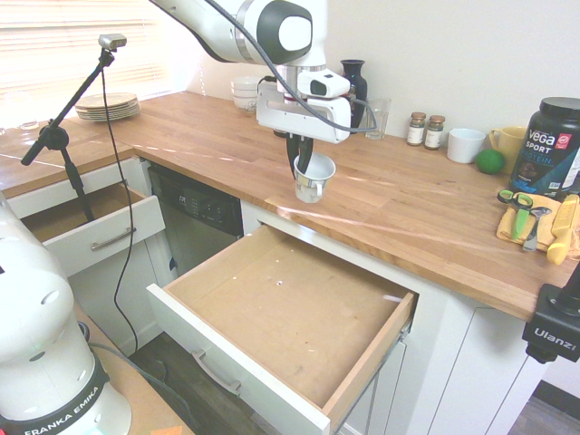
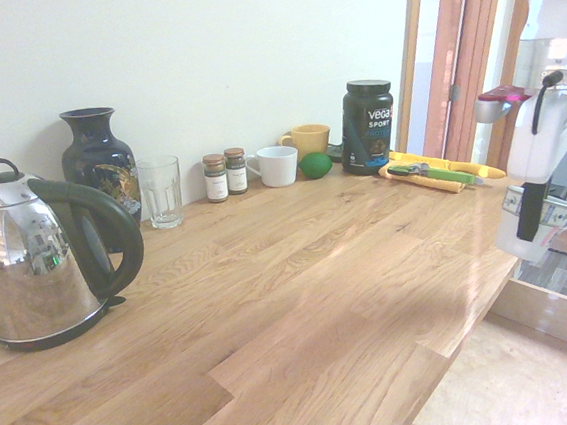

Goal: Put mug in the drawer

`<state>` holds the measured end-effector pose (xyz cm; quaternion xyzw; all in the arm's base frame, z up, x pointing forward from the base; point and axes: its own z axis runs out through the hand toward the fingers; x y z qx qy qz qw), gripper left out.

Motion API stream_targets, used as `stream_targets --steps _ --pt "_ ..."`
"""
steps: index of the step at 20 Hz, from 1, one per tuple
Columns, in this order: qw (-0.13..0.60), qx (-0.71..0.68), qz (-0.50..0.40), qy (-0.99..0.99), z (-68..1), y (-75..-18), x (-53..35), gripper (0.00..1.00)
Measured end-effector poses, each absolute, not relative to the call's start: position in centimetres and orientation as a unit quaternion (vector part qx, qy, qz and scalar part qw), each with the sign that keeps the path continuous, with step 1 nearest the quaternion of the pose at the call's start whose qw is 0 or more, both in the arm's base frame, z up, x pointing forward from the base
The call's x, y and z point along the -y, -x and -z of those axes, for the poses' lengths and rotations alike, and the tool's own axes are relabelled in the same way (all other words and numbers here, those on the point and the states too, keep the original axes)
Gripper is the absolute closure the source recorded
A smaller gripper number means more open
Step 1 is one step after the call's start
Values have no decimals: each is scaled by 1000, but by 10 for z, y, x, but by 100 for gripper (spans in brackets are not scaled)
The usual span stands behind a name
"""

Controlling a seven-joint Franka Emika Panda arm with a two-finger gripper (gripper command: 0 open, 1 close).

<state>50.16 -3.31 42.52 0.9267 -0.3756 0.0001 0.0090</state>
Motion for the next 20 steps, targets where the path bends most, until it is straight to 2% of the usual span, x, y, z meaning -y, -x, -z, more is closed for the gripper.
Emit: stream_targets --steps 14,20 --pt "10 382 35 -923 -304 -413 64 100" --pt "19 391 61 -918 -232 -408 77 100"
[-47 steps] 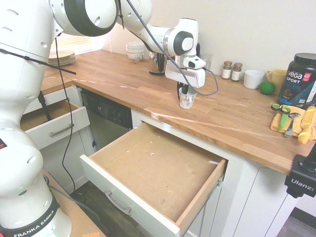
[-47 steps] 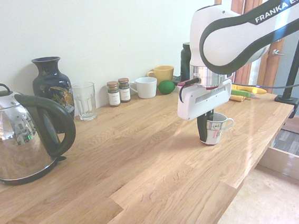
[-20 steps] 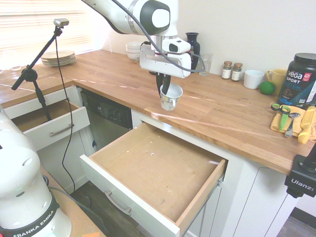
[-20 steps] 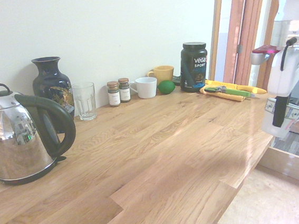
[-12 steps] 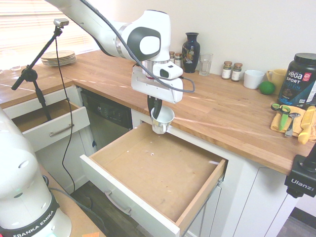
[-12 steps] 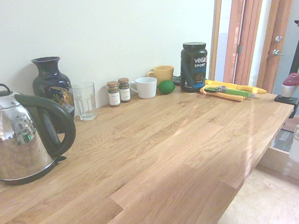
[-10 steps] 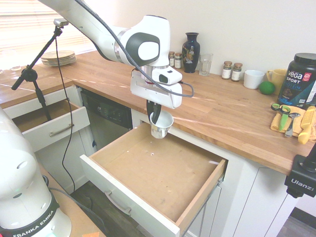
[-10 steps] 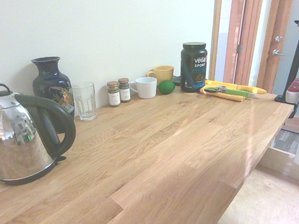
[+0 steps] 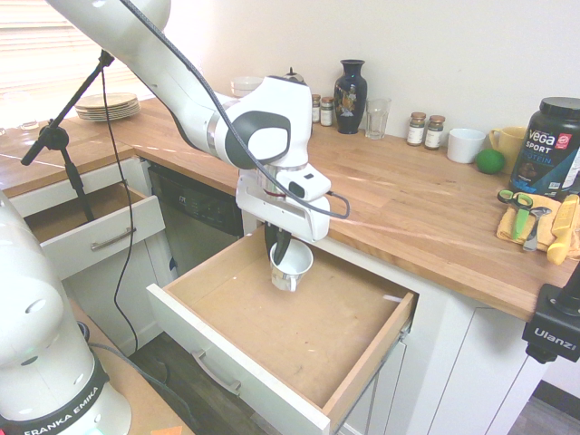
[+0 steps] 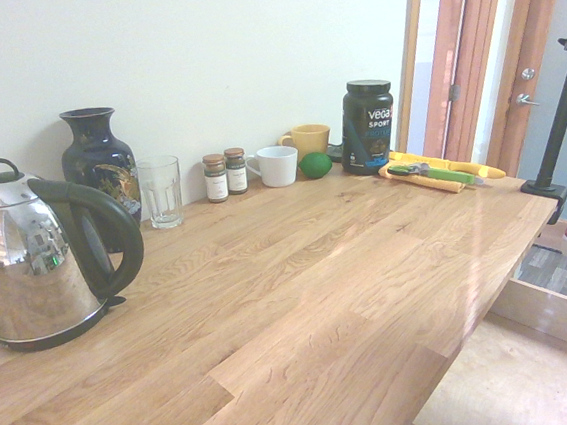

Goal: Put mug in the drawer

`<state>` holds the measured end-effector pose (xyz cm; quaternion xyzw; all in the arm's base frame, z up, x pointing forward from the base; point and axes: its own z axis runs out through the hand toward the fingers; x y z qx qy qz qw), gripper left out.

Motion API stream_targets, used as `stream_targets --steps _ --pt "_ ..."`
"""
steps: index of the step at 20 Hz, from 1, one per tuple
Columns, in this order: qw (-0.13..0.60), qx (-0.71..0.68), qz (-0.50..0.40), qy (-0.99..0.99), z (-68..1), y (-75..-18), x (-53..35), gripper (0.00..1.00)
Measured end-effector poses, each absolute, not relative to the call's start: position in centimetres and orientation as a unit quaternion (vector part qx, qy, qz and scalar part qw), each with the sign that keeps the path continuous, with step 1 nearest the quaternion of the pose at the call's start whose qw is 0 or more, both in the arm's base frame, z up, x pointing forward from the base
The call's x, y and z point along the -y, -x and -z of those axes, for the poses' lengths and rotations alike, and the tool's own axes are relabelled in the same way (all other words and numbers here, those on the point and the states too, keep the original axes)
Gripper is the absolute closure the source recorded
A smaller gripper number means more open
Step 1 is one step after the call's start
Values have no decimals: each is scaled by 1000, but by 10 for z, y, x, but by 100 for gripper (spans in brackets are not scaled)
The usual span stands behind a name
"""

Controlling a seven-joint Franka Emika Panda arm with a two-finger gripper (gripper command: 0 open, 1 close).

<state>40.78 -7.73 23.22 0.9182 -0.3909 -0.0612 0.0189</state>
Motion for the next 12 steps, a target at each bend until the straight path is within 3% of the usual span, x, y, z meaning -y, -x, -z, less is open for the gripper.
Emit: stream_targets --steps 11,12 --pt "32 389 82 -917 -174 -415 80 100" --pt "32 389 82 -917 -174 -417 80 0"
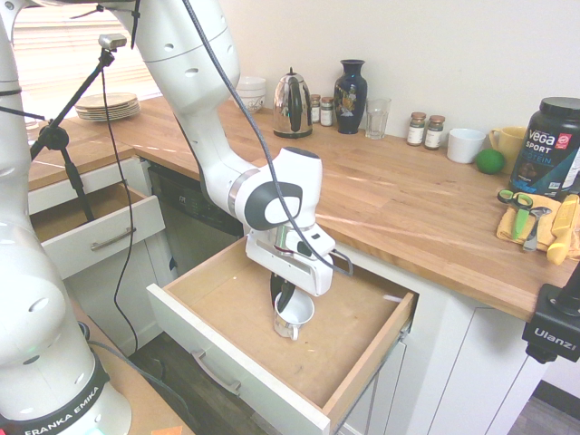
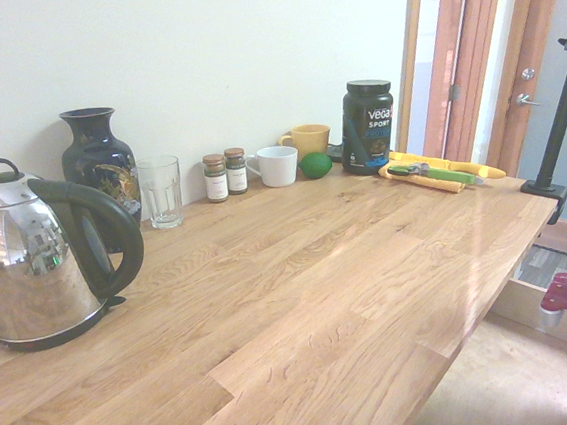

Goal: Put mug in the drawer

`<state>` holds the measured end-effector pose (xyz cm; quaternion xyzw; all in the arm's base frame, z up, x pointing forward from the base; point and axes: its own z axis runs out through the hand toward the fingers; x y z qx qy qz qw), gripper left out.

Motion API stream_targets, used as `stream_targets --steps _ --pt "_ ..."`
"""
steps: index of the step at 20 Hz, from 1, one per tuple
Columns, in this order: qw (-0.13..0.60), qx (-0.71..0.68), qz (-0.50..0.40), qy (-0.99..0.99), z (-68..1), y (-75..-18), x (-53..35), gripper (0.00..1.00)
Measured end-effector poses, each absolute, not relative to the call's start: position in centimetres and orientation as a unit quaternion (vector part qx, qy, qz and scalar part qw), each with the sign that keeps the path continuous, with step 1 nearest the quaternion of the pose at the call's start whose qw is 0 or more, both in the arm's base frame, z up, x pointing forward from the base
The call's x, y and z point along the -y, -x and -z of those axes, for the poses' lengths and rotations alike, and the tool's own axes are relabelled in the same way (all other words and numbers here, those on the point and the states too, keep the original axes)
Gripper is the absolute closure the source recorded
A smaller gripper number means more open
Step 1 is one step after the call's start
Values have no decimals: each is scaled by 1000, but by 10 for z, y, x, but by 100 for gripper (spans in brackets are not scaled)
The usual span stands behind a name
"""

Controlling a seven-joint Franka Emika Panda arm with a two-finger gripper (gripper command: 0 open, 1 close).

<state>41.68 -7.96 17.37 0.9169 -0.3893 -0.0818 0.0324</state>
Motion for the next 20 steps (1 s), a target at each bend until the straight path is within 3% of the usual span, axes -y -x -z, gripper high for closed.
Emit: stream_targets --steps 20 --pt "33 392 80 -916 -172 -424 73 0"
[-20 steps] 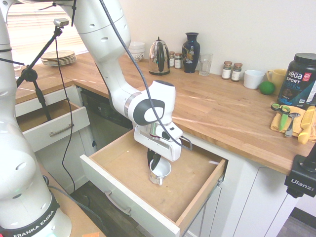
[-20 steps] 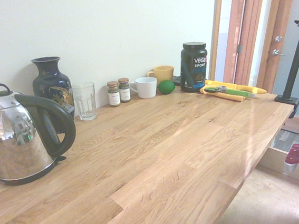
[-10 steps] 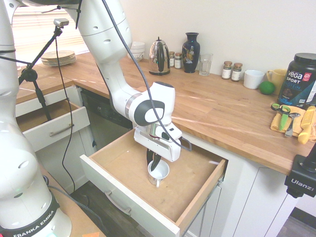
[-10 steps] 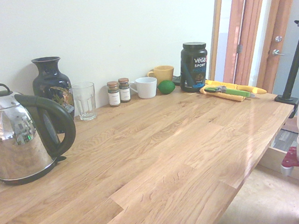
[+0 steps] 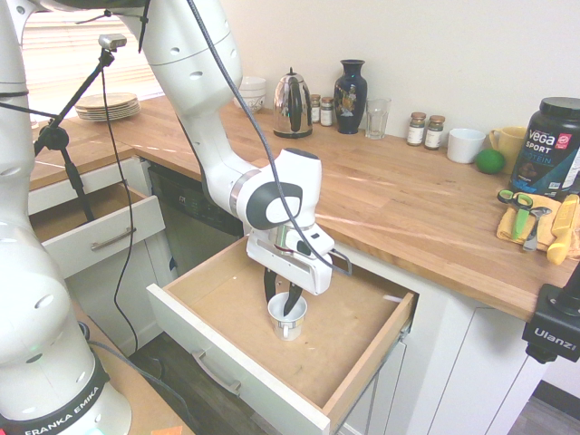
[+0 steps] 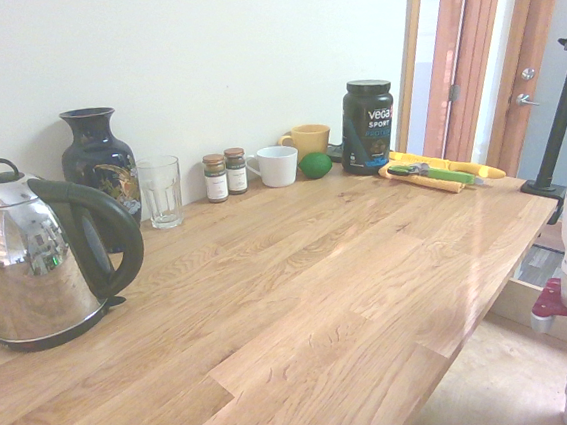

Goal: Put mug in the drawer

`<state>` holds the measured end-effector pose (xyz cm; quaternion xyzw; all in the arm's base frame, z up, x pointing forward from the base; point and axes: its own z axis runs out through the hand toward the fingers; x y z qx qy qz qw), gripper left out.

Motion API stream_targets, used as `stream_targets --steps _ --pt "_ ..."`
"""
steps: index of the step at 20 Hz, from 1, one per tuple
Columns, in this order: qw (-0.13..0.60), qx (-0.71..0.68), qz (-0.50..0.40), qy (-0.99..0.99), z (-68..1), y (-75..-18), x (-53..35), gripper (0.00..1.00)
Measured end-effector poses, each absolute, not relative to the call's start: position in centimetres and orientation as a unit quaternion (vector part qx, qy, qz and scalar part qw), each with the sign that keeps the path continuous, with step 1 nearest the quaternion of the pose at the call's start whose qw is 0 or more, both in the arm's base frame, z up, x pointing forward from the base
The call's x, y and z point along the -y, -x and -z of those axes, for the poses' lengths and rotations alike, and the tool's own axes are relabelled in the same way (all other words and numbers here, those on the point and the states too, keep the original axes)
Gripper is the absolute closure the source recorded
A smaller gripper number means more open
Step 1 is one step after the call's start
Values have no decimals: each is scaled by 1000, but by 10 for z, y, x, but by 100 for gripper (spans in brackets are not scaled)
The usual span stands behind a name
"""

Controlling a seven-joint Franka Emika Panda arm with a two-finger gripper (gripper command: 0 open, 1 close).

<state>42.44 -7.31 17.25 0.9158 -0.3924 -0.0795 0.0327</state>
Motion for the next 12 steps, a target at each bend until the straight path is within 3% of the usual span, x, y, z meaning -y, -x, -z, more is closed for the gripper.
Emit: stream_targets --steps 12 --pt "3 384 29 -923 -252 -426 54 0"
